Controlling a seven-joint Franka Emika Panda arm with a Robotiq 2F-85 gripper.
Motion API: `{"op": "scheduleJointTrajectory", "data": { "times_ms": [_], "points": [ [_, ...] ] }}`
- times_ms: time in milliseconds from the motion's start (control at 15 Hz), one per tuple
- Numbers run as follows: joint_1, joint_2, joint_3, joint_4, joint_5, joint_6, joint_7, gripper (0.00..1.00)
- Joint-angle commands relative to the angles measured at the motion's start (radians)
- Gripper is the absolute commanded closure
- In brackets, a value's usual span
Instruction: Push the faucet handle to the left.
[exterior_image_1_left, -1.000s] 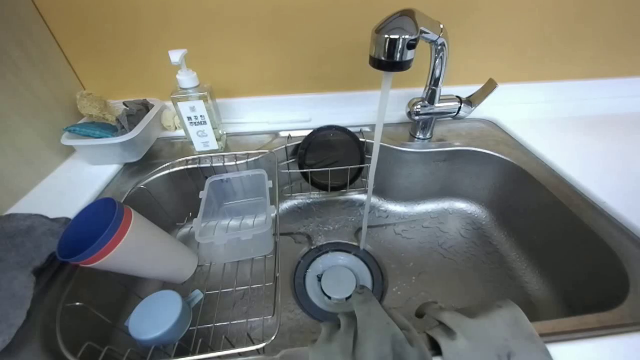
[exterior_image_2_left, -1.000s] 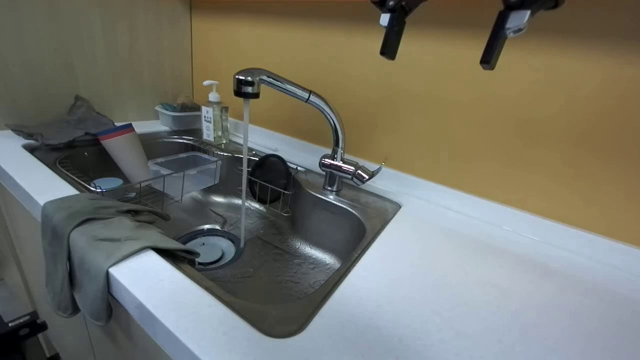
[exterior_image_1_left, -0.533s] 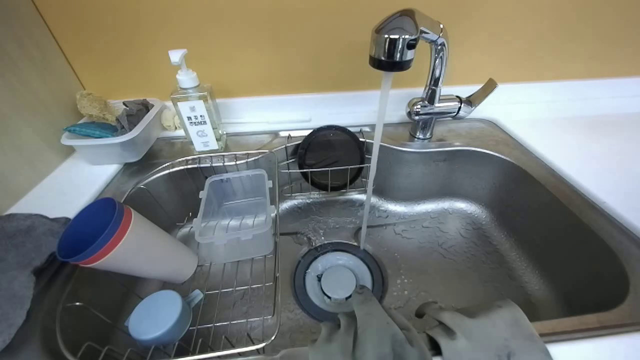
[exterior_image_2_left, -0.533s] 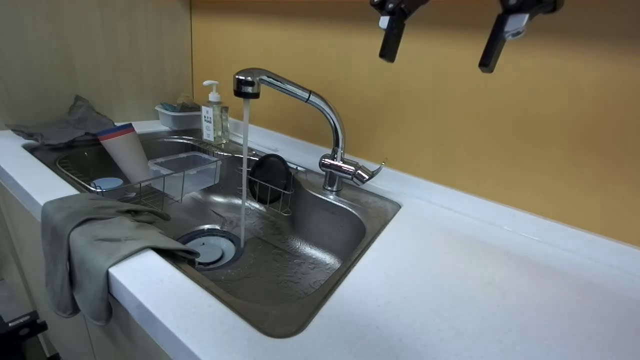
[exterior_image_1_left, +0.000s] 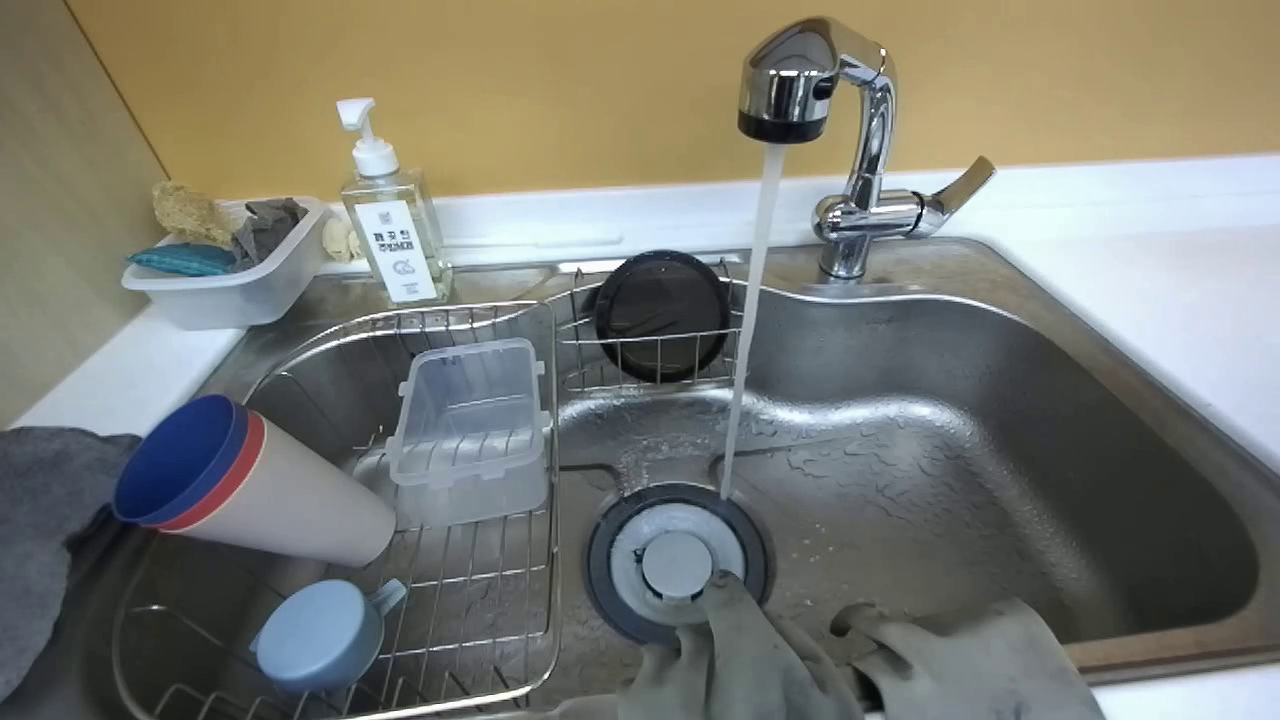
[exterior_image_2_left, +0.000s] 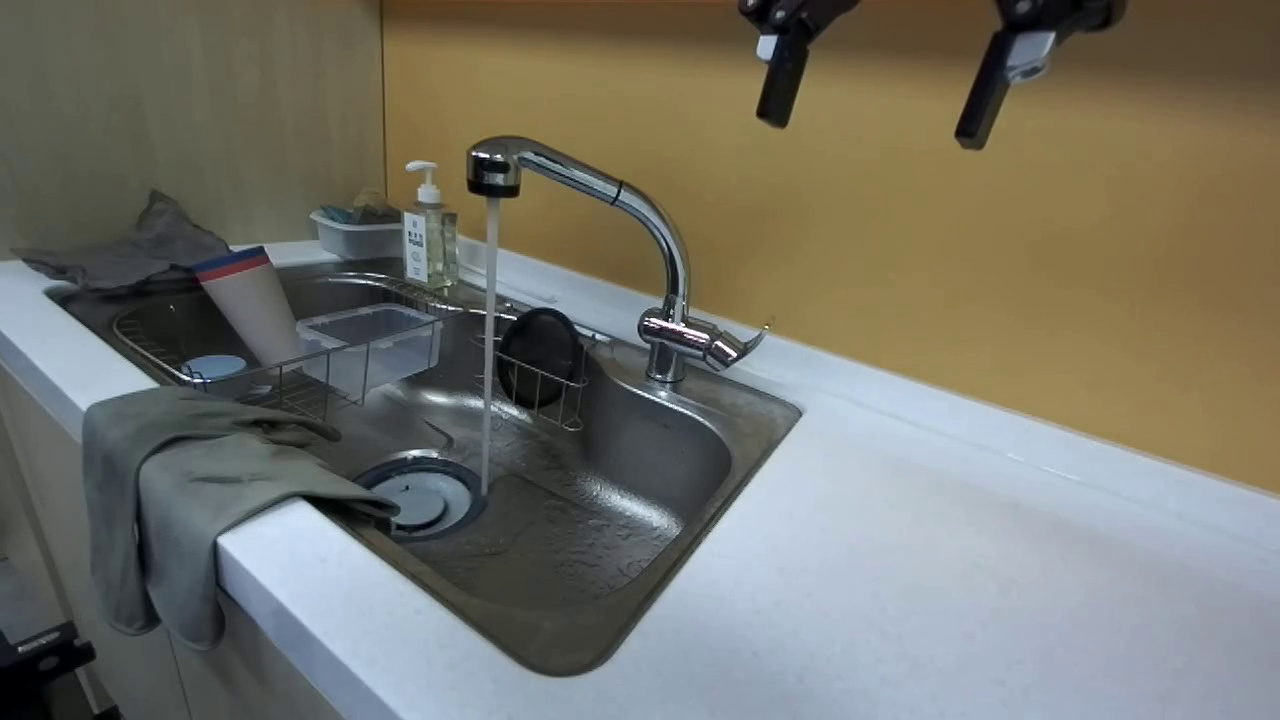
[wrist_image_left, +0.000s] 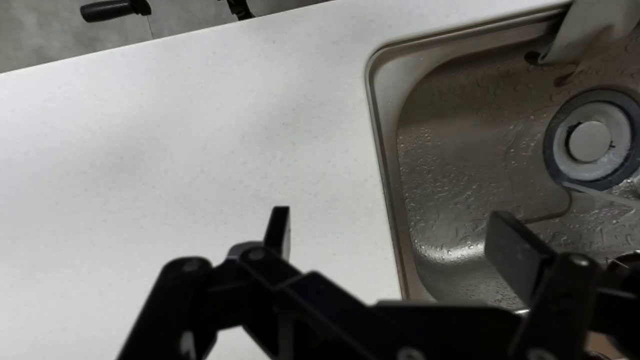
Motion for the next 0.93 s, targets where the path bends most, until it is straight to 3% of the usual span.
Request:
{"op": "scheduleJointTrajectory", "data": {
  "times_ms": [0, 200, 600, 867],
  "points": [
    [0.029, 0.063, 0.008, -0.020, 0.070, 0.188, -0.002, 0.00],
    [0.065, 0.134, 0.026, -0.043, 0.166, 0.346, -0.051, 0.00],
    [0.083, 0.209, 0.063, -0.055, 0.166, 0.386, -0.055, 0.00],
    [0.084, 0.227, 0.067, -0.085, 0.182, 0.512, -0.035, 0.00]
  ]
}}
